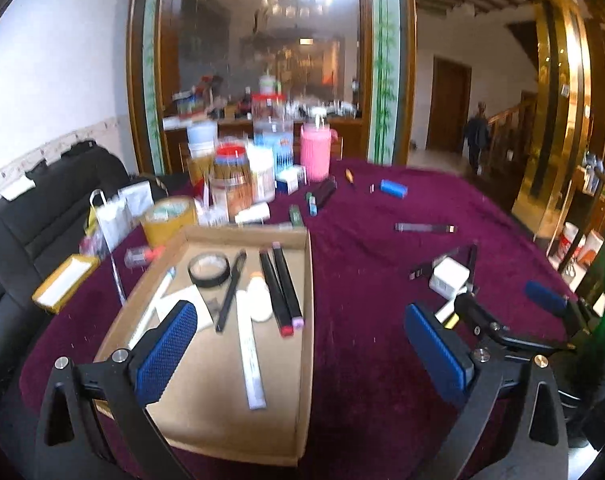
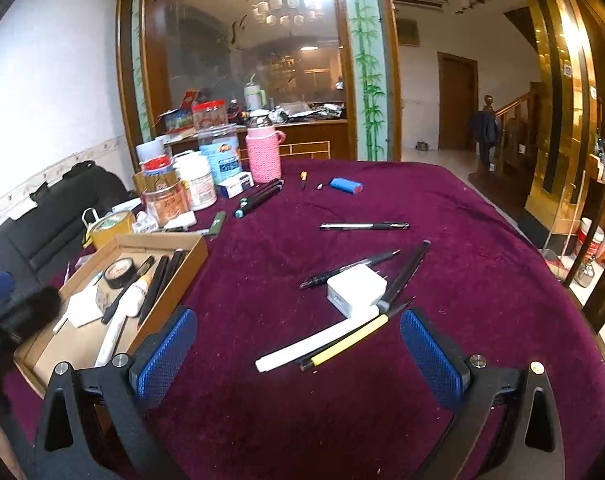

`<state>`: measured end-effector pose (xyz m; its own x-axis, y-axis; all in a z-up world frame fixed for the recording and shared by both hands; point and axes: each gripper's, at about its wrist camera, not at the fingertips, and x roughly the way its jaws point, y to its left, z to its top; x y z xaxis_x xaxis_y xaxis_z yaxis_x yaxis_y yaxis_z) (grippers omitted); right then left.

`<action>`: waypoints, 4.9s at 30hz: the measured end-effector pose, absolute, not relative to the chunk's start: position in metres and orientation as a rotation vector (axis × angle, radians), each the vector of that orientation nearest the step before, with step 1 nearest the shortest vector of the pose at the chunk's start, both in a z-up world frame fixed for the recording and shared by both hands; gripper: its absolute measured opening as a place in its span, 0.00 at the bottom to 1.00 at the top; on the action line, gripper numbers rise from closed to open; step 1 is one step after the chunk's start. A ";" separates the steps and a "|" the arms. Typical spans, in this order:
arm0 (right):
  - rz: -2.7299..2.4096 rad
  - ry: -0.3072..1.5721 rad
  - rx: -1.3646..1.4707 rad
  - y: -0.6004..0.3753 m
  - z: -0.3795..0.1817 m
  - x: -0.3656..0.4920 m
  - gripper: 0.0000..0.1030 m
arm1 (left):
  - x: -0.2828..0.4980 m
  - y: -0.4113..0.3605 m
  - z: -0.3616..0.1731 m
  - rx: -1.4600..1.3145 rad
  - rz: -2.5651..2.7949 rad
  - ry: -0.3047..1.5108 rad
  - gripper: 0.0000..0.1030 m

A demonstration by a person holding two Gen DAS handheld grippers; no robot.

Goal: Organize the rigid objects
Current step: 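Withdraw both open tools from the tray back over the table, then grasp the second white charger with the left tool while the right tool grasps the black marker, then carry the charger and black marker into the tray and open both tools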

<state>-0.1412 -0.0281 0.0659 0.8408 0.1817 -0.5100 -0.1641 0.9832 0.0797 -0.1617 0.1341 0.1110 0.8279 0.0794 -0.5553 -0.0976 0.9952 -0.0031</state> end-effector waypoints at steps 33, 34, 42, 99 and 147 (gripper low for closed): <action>0.039 0.584 0.201 -0.128 0.076 -0.077 1.00 | -0.133 0.108 0.072 -0.017 -0.039 0.819 1.00; 0.018 0.581 0.205 -0.137 0.077 -0.067 1.00 | -0.131 0.106 0.073 -0.019 -0.051 0.823 1.00; -0.047 0.622 0.337 -0.198 0.052 -0.001 1.00 | -0.100 0.069 0.070 0.046 -0.160 0.868 1.00; 0.012 0.860 0.421 -0.200 0.003 0.023 0.99 | -0.098 0.128 0.100 -0.131 -0.391 0.768 0.09; 0.567 0.966 0.458 -0.046 0.061 -0.031 0.16 | -0.141 0.226 0.070 -0.420 -0.250 0.813 0.23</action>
<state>-0.0312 -0.0465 0.0614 0.4457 0.6343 -0.6317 -0.2432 0.7649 0.5965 -0.1414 0.2262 0.0699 0.6649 -0.3726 -0.6473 0.0558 0.8890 -0.4544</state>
